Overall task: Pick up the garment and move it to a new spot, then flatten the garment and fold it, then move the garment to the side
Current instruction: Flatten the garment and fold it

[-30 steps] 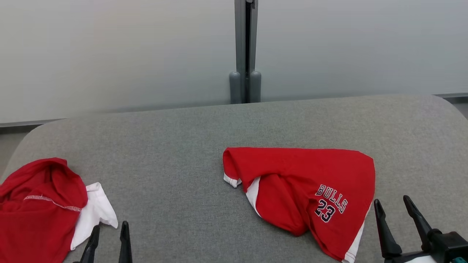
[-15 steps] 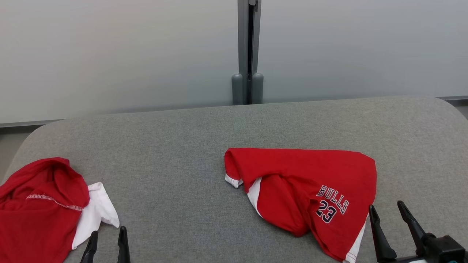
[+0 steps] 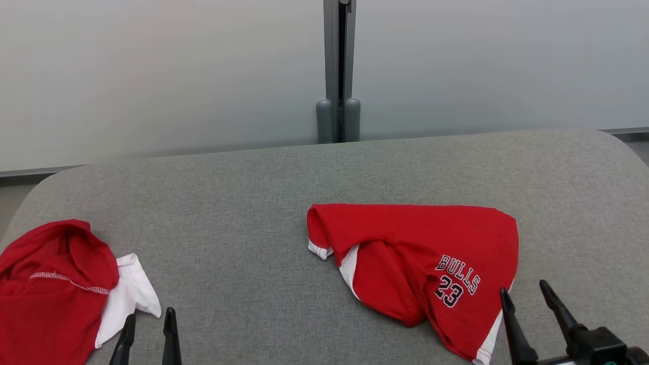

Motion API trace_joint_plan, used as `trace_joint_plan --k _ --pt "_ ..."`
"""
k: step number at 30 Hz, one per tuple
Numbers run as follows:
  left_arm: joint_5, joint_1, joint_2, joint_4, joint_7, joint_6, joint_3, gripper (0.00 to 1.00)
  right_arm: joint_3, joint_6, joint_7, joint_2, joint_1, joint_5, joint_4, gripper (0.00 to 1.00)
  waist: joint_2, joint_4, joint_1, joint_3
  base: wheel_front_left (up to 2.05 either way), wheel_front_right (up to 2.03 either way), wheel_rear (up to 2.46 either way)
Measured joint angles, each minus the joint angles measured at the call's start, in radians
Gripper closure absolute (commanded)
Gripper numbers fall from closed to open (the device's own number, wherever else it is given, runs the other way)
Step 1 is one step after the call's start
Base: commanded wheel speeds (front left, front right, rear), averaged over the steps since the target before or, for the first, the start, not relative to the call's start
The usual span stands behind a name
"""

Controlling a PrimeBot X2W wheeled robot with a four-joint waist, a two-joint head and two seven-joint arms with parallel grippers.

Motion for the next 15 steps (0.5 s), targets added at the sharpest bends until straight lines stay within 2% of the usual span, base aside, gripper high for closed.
trace_joint_plan --k 7,15 --pt "-0.001 -0.011 -0.001 -0.003 0.000 0.001 -0.012 0.00 0.153 0.000 0.000 -0.053 0.007 -0.044 0.085 0.00 0.0000 0.009 0.0000 0.013 0.00 0.00 0.00" --pt "-0.001 -0.027 0.000 0.001 0.000 0.001 -0.032 0.00 0.204 0.000 0.000 -0.075 -0.045 -0.102 0.235 0.00 0.0000 0.031 0.0000 0.047 0.00 0.00 0.00"
